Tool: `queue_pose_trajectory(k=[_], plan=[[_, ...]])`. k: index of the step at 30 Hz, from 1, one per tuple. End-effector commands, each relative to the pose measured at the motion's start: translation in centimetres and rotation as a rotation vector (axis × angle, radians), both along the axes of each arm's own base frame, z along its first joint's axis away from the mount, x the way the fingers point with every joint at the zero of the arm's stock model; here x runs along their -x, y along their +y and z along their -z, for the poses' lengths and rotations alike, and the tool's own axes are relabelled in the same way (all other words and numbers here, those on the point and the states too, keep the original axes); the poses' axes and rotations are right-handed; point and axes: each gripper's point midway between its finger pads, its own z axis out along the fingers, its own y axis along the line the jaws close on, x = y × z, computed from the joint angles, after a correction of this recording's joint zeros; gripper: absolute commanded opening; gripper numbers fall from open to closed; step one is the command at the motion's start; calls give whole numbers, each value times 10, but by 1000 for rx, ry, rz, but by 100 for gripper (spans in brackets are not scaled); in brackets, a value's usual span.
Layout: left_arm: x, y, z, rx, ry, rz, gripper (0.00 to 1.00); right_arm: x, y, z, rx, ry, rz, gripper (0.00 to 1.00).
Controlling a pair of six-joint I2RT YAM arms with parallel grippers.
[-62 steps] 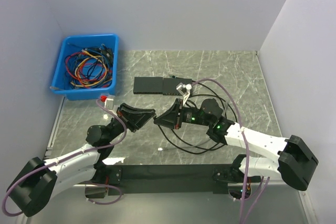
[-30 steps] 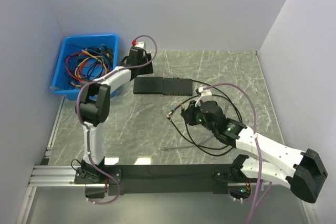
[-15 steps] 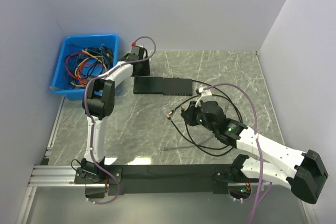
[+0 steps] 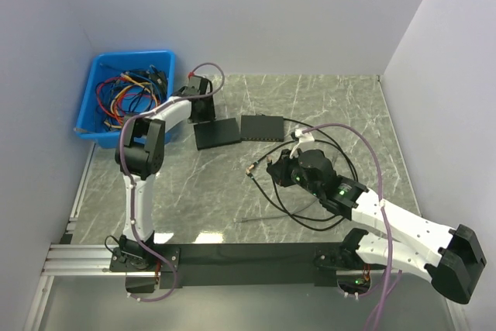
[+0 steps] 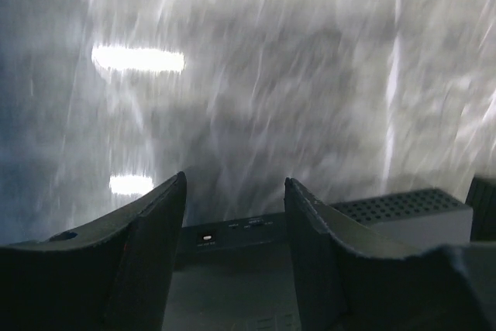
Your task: Insert the plug into the switch port
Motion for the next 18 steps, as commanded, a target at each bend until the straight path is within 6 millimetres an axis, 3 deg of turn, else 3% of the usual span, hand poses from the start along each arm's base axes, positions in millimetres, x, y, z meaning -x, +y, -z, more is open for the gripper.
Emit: queue_pose_trajectory(k=[1,2,3,6,7,9,11,17,18], plan=[[42,-5,-10,53,70,10,58,-2,5,-33,-73,-43,9,0],[61,-5,3,55,104,2,58,-1,6,-33,-73,-45,5,0],[68,-6,-11,70,78,1,59,0,6,-31,-68,-42,5,0],[103,-8,-14,102,77,-6,59,1,9,-23,-45,-29,1,0],[121,-9,-4,111,108,-10,60,1,11,-21,-38,-26,0,0],[130,-11,-15,130,76,-6,61,3,15,-12,-12,-13,-6,0],[141,-7,-11,121,90,-17,62,3,19,-1,18,2,-6,0],[150,-4,-20,156,22,-23,63,11,33,33,173,42,-22,0],[148,-7,-32,184,-27,-14,63,11,35,33,196,42,-28,0]])
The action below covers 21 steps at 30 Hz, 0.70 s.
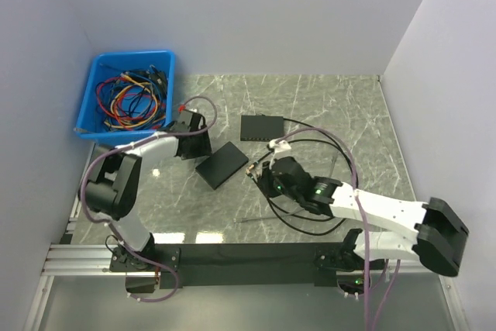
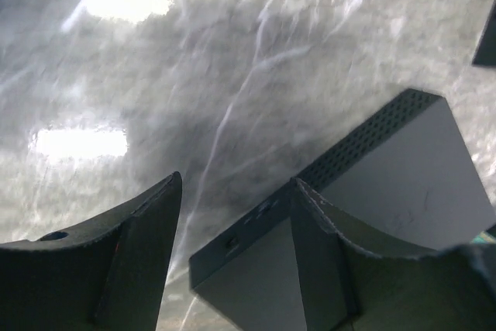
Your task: Insert the plug into the switch port
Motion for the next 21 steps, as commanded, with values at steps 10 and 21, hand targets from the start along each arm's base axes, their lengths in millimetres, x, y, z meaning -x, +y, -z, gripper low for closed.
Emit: queue_pose_trajectory(k=[10,21], plan=[[20,-15,-86,330,-515,42,70,5,47,25,182,13,-103,0],[45,-23,-93,507,-699,97,78,-4,84,48,288,41,-171,0]])
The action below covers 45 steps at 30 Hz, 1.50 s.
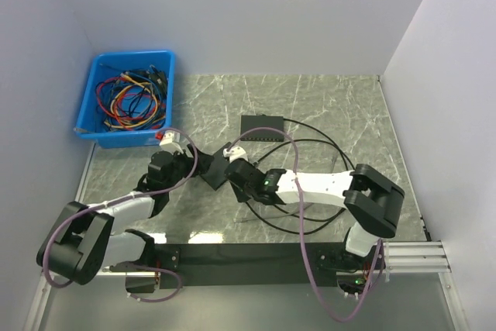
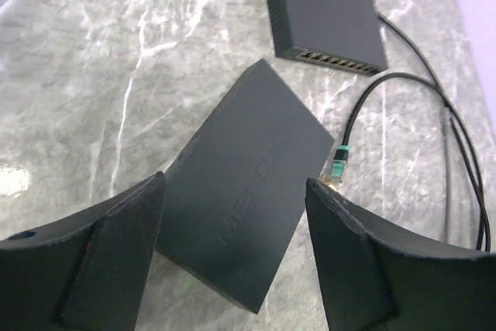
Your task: Insert the plug into the switch port
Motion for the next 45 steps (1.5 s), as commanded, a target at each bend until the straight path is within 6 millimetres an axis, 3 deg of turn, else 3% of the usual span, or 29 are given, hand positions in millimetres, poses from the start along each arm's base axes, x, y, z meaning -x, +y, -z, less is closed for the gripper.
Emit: queue_pose_trajectory(k=[1,10,18,33,45], plan=[[-10,-11,-30,93,-146,25,79,-5,15,-11,-3,-20,-25,0],[-10,-17,-6,189,-105,80,78,-4,29,5,33,26,-64,0],[-4,-28,-8,240,-150,158,76,-6,34,25,100,61,-72,0],[-4,-32,9,223,-124,186,72,-18,25,27,150,46,-23,0],[-1,-42,7,237,-137,256,71,-27,36,20,152,29,-29,0]])
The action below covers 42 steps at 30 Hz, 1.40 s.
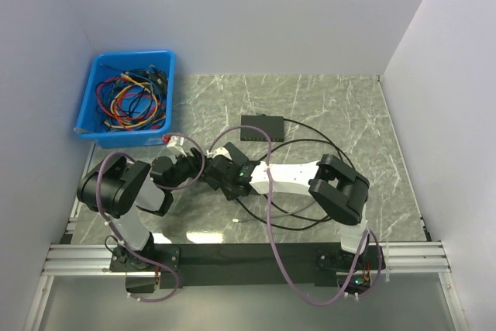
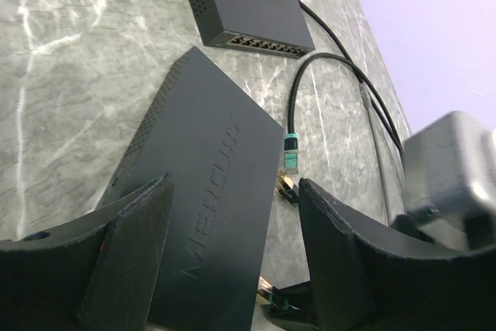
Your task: Insert the plug into the switch port
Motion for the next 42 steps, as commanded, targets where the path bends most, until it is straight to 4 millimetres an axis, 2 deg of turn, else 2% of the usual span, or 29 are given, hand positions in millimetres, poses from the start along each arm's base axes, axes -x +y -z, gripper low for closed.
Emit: queue_pose_trajectory(k=[1,8,14,17,18,20,22,23,24,26,42], plan=[[0,-7,-11,16,-60,48,71,-16,11,-14,-14,-51,15,0],[-6,-2,-19,-14,-90,33,72,-18,1,-9,17,-50,32,0],[-21,7,-30,-75,-105,-32,73,-16,-7,-10,24,-53,35,0],[-39,17,-39,-124,-110,-107,73,-15,-9,-11,32,-56,32,0],[-40,21,-25,-165,-45,-125,72,-15,-10,-13,29,-59,33,0],[-55,30,-26,-213,-35,-189,72,-14,-12,-14,32,-58,31,0],[-58,33,-13,-251,21,-199,71,-14,-13,-15,31,-62,26,0],[-66,32,-16,-247,26,-208,70,-14,-13,-16,29,-62,26,0],[-66,34,-3,-267,75,-214,69,-14,-13,-16,32,-62,25,0],[-71,32,-1,-265,95,-217,68,-14,-13,-18,30,-66,21,0],[-49,12,35,-250,186,-95,64,-16,-1,-22,19,-49,0,0]])
